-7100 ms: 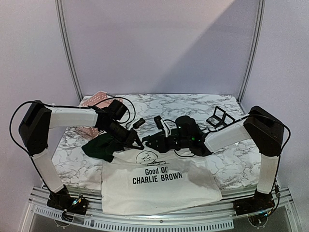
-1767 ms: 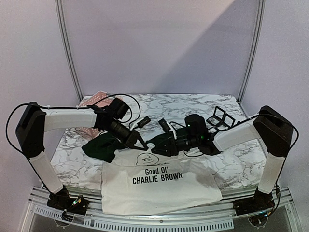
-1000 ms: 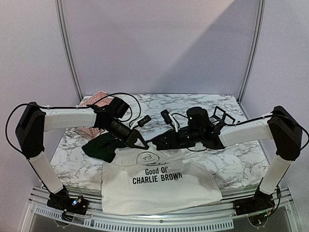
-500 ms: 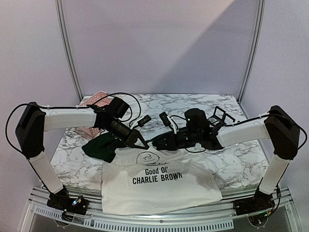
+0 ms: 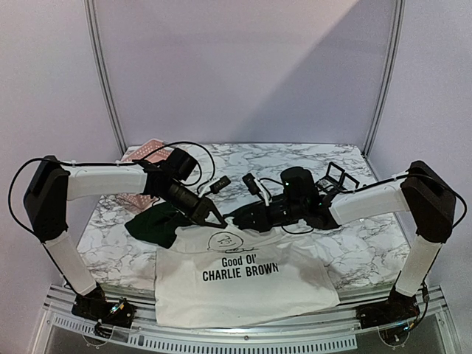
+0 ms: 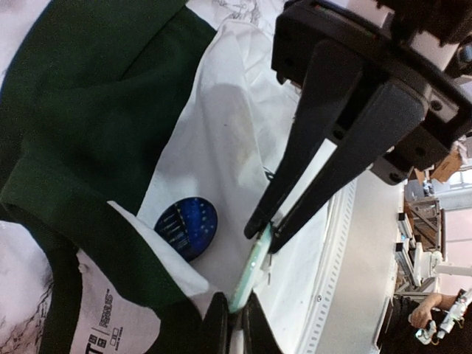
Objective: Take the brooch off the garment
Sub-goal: Remove the brooch from the crumpled clothing.
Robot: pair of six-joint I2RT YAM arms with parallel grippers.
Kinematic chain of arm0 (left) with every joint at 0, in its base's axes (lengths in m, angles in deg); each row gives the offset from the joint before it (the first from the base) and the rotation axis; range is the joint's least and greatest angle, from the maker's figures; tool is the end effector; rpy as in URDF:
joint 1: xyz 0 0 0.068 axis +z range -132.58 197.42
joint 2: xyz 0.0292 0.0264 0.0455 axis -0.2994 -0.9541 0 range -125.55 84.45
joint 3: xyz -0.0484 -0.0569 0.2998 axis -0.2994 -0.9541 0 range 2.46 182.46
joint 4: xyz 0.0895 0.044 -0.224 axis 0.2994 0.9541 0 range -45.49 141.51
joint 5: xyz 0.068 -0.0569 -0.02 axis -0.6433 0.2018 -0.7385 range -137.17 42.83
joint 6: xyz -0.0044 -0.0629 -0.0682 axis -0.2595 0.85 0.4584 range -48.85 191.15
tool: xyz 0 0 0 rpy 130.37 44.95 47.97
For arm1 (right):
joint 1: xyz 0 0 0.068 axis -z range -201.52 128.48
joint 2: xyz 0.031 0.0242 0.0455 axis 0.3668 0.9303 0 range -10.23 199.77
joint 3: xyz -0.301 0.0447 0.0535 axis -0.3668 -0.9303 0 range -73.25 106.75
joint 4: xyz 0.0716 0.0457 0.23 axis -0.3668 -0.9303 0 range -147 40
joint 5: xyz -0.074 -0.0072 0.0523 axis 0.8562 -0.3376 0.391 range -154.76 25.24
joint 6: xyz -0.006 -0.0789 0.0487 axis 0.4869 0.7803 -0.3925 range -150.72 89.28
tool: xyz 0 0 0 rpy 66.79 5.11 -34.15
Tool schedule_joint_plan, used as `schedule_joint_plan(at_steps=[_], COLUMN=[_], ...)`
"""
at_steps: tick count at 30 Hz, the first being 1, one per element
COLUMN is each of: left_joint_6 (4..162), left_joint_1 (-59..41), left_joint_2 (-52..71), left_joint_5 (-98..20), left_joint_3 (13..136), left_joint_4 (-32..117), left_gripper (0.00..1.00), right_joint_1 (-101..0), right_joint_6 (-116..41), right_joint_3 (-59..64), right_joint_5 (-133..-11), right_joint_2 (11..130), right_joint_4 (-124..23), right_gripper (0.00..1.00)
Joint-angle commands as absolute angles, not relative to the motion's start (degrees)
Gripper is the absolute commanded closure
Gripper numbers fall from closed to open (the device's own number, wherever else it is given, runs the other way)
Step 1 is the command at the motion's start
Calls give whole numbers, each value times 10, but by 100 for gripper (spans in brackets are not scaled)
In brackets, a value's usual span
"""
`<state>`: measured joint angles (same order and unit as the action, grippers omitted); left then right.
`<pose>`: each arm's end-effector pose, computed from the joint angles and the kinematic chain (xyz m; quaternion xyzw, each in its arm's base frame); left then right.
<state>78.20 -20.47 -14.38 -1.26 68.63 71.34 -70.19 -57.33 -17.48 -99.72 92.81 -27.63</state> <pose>0.2450 -0.2668 0.2251 0.3352 0.8291 -0.4403 0.0801 0.2385 0.3438 0.2204 -0.3125 0.7582 0.5139 0.2517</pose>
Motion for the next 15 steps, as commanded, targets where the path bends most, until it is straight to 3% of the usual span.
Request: schedule_joint_plan(at_steps=[1,7,11,15], left_joint_6=[776,778,758,721], left_joint_1=[-214,-214,-213,-208], left_joint_2=[-124,-129,-138,-139], left_joint_5=[-5,-5,-9,-33], left_joint_3=[693,697,718,739], left_joint_4=[702,707,751,808], left_gripper=[100,99,67,56], right_joint_1=[-704,-704,-704,-704], right_joint_6=[-574,-570,-561,-549], right_joint_3=[-163,-168,-171,-170], right_joint_5=[-1002,-984,-954,-937], right_joint_2=[940,931,915,902], right_joint_4=[-265,-264,-278,-298], right_gripper=[100,100,100,100])
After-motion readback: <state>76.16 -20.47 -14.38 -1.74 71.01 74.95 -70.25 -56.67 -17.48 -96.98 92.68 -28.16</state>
